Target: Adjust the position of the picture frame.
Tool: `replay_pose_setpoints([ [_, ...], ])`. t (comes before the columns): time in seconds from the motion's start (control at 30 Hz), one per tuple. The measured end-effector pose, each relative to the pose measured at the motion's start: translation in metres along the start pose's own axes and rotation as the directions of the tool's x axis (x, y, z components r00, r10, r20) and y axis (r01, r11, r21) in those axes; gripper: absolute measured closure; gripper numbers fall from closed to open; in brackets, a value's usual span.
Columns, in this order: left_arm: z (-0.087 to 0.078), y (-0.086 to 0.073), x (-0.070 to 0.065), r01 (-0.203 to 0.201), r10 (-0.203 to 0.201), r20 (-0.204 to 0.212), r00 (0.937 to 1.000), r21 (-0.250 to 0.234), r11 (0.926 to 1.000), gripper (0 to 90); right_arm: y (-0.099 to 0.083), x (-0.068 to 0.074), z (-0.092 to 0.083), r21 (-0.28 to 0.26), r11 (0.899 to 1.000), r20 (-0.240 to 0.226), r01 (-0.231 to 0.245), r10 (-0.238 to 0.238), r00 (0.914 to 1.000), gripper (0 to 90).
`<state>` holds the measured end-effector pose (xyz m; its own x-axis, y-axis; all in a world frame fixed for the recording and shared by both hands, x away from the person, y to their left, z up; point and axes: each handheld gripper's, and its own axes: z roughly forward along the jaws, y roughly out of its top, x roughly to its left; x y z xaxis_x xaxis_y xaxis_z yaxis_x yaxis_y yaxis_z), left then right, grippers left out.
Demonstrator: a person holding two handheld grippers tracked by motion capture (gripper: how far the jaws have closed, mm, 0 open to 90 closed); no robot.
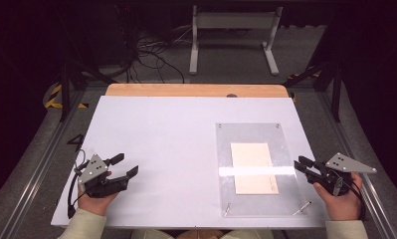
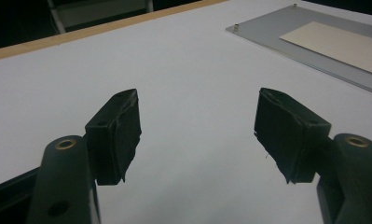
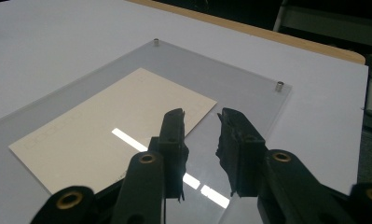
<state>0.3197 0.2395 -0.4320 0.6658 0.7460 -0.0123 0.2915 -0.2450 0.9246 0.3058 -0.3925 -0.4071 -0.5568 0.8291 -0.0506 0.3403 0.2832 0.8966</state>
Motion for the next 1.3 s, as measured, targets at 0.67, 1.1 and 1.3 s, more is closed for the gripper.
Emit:
replay_pose_setpoints([
  [0.67,0.000,-0.001,0.002,0.010,-0.010,-0.007,0.9999,-0.006,0.9999,31.7,-0.001,-0.003,-0.002,0.025,1.000,0.021,0.001,-0.002,0.9998,70.5],
  [1.1,0.000,-0.001,0.001,0.007,-0.007,-0.011,0.9999,0.005,1.0000,32.0,-0.017,-0.009,0.016,0.303,0.952,0.036,-0.035,0.025,0.9990,89.0],
  [1.3,0.000,-0.002,0.001,0.012,-0.011,-0.011,0.9999,0.004,0.9999,32.0,-0.023,-0.011,0.021,0.376,0.924,0.033,-0.071,0.064,0.9974,89.8],
])
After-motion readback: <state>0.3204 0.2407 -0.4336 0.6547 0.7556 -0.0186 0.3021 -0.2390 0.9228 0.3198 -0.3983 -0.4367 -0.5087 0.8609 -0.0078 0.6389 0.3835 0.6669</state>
